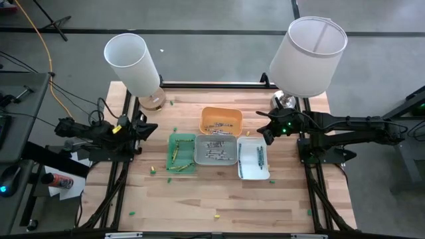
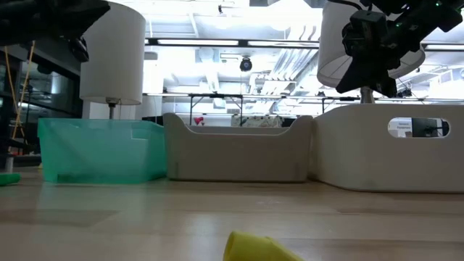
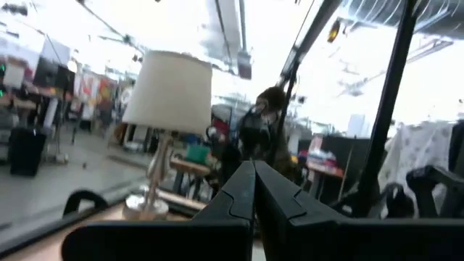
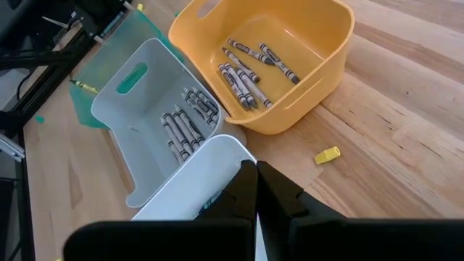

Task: Sort crayons
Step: Return to Home Position

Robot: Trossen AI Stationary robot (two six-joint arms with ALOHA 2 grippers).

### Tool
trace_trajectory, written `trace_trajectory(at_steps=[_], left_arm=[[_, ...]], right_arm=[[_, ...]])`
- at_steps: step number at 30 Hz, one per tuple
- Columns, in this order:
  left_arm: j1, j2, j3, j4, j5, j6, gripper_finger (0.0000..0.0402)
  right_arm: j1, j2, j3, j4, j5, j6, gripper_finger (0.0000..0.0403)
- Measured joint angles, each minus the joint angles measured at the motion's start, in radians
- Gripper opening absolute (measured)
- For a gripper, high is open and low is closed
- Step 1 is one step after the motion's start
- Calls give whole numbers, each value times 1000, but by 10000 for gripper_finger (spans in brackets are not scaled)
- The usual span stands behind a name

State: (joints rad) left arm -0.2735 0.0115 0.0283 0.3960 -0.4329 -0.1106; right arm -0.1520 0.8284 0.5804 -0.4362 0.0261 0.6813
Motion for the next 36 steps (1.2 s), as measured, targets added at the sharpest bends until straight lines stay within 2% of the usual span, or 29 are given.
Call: trace_trajectory(at_steps=[5, 14, 19, 22, 26, 32, 36], left_arm=[[26, -7, -16, 10, 34, 17, 0], [70, -7, -16, -171, 117, -91, 0], [70, -7, -17, -265, 57, -157, 0], [70, -7, -16, -305, 55, -200, 0], [70, -6, -16, -311, 55, -200, 0], [70, -6, -16, -318, 56, -201, 0], [70, -6, -16, -319, 56, -201, 0]], right_arm=[[0, 0, 0, 0, 0, 10, 0], [0, 0, 0, 0, -12, -5, 0], [0, 0, 0, -13, -90, -85, 0], [0, -17, -19, 4, -122, -142, 0], [0, -116, -136, 121, -147, -160, 0], [8, -391, -349, 440, -166, -132, 0], [19, -567, -444, 623, -138, -130, 0]])
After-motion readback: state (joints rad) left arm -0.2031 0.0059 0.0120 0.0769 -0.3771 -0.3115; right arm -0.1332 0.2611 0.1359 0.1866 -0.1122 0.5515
